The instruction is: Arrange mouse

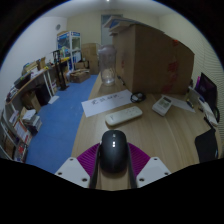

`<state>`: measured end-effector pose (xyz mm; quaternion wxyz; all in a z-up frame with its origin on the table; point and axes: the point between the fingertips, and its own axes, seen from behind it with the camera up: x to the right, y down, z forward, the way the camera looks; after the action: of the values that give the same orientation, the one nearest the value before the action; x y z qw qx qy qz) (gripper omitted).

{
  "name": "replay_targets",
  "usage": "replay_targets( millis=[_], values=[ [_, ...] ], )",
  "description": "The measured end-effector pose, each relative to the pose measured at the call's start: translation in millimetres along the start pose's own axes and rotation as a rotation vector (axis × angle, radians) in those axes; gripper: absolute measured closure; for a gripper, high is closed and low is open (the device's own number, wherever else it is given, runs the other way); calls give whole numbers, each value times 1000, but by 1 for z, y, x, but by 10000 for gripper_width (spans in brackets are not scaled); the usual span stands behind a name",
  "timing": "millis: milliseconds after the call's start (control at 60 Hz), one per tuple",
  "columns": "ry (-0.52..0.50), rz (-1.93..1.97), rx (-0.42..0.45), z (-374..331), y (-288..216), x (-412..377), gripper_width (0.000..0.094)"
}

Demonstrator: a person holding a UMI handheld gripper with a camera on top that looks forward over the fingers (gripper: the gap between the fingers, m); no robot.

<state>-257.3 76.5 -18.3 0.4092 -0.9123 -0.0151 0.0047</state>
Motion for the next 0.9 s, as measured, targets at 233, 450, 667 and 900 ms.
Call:
replay_targets(
  millis=[233,450,667,900],
  values=[
    [-66,-28,-92,-8,5,-6,602],
    [-212,-46,109,-91,-81,31,603],
    [-63,-97,289,-144,-149,253,605],
    [31,-67,52,-102,7,404,602]
  ],
)
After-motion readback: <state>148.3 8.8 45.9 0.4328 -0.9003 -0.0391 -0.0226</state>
